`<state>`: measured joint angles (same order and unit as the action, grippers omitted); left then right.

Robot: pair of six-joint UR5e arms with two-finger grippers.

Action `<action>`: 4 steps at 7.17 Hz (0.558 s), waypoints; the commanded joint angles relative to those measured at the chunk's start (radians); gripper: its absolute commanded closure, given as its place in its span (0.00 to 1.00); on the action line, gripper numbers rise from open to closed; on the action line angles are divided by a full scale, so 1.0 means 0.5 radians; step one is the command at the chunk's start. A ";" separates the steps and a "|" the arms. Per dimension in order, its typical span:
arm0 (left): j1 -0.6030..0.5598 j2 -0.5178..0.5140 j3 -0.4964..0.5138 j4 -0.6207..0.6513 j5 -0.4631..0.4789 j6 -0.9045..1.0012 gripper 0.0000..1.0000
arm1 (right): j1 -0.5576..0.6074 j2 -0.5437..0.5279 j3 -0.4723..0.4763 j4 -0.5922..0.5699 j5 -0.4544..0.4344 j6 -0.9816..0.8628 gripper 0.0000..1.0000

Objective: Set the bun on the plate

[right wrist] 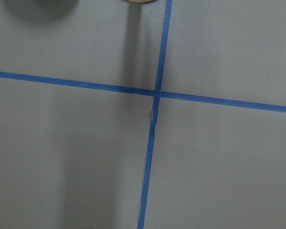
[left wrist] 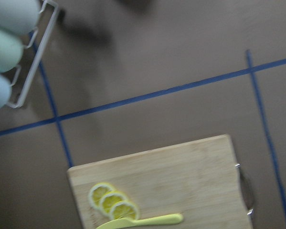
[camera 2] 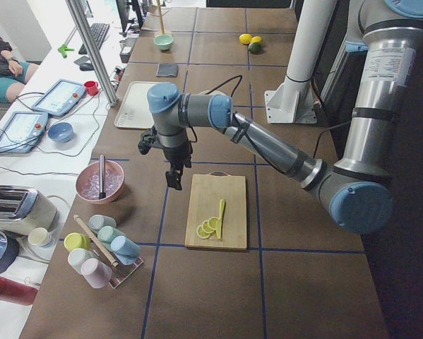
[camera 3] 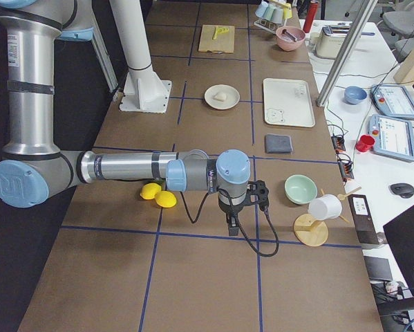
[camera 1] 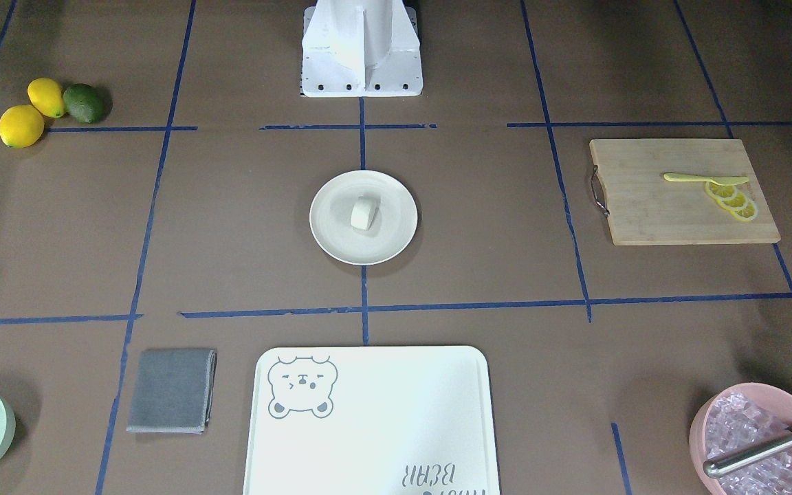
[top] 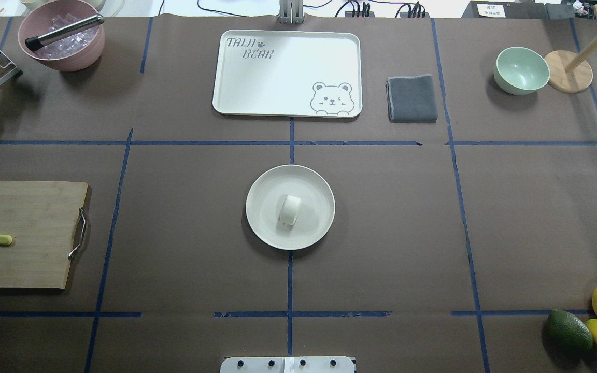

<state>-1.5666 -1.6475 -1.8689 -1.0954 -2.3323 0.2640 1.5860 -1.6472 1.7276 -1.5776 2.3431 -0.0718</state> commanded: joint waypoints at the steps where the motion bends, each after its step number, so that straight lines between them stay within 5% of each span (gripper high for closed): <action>1: -0.199 0.213 0.499 -0.551 -0.170 0.276 0.00 | 0.000 0.003 0.006 -0.002 0.002 0.012 0.00; 4: -0.187 0.245 0.569 -0.865 -0.125 -0.254 0.00 | 0.000 0.003 0.015 0.001 0.002 0.012 0.00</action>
<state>-1.6622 -1.5294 -1.5906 -1.4892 -2.4064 0.2108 1.5861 -1.6460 1.7337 -1.5771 2.3439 -0.0660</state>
